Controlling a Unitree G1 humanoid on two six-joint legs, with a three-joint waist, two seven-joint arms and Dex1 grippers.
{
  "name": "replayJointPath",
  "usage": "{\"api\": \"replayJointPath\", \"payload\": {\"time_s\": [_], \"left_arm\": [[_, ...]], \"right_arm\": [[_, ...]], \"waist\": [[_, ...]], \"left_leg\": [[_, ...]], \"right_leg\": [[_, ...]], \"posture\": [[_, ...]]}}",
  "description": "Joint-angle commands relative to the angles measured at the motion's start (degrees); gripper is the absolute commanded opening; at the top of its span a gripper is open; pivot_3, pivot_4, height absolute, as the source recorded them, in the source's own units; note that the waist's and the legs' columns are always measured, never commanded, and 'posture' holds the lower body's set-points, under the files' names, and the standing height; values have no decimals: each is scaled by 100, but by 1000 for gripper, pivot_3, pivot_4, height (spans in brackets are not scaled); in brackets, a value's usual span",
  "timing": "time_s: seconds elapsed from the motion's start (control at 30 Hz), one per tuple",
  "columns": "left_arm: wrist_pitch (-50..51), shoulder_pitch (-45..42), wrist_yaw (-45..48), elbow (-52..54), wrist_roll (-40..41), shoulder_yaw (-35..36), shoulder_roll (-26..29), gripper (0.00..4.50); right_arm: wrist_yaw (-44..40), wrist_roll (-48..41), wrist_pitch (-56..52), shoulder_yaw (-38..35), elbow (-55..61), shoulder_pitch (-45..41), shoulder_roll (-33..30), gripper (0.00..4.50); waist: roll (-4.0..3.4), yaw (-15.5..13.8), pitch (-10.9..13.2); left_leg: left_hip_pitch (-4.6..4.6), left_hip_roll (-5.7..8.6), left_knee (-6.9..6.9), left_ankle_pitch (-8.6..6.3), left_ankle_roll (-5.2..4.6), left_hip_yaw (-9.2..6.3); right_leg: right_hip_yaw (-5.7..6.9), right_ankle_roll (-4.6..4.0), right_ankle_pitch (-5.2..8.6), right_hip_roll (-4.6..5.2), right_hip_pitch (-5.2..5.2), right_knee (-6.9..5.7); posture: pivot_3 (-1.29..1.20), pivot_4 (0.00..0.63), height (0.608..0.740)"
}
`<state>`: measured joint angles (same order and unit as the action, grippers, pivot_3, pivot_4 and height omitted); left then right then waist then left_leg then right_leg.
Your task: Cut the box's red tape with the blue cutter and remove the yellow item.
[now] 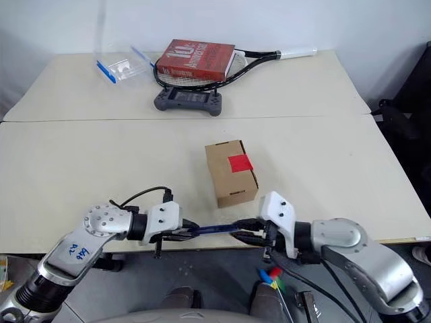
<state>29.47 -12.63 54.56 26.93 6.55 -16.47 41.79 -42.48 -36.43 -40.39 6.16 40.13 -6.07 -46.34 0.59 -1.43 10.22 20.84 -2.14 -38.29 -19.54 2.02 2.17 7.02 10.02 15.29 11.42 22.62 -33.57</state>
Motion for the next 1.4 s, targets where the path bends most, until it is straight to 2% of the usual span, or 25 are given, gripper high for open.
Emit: {"api": "replayJointPath", "payload": {"time_s": [0.03, 0.3, 0.5, 0.83, 1.03, 1.2, 1.4], "left_arm": [[142, 134, -48, 331, -79, -8, 182, 433], [328, 151, -271, 563, -159, -84, 214, 433], [247, 131, -381, 603, -274, -199, 183, 433], [349, -94, -394, 541, -264, -293, 95, 433], [391, -166, -381, 566, -260, -298, 100, 433], [502, -119, -387, 683, -229, -275, 133, 433], [541, -79, -379, 715, -216, -281, 146, 433]], "right_arm": [[-17, 397, 216, 192, -15, -78, 16, 17], [-386, 1514, 936, 873, -532, -159, -30, 17], [-399, 1688, 874, 1018, -699, -325, 265, 17], [-640, 1940, 716, 1432, -956, -666, 407, 17], [-562, 2083, 591, 1737, -1121, -934, 837, 17], [-557, 1977, 503, 1587, -1070, -935, 1007, 17], [-711, 1738, 323, 977, -795, -787, 574, 17]], "waist": [[0, 0, 0], [0, 0, 0], [0, -5, 0], [-1, -8, 0], [-1, -3, 0], [-1, -3, 0], [-1, -4, 0]], "left_leg": [[2, 0, 0, 0, 0, -1], [15, 0, -11, -2, -3, -3], [24, 0, -33, -5, -8, -5], [37, 0, -68, -19, -16, -7], [36, 0, -69, -20, -16, -7], [37, 0, -70, -20, -15, -7], [37, 0, -70, -22, -17, -7]], "right_leg": [[1, 0, 0, 0, 1, 1], [3, 2, -1, 0, 6, 4], [4, 4, -2, 0, 5, 1], [1, 9, -5, 0, 4, -4], [1, 10, -5, 0, 4, -7], [1, 10, -6, 0, 5, -8], [1, 10, -6, 0, 5, -7]], "posture": [[0, 150, 740], [0, 150, 740], [0, 150, 740], [0, 150, 740], [0, 150, 740], [0, 150, 740], [0, 150, 740]]}}
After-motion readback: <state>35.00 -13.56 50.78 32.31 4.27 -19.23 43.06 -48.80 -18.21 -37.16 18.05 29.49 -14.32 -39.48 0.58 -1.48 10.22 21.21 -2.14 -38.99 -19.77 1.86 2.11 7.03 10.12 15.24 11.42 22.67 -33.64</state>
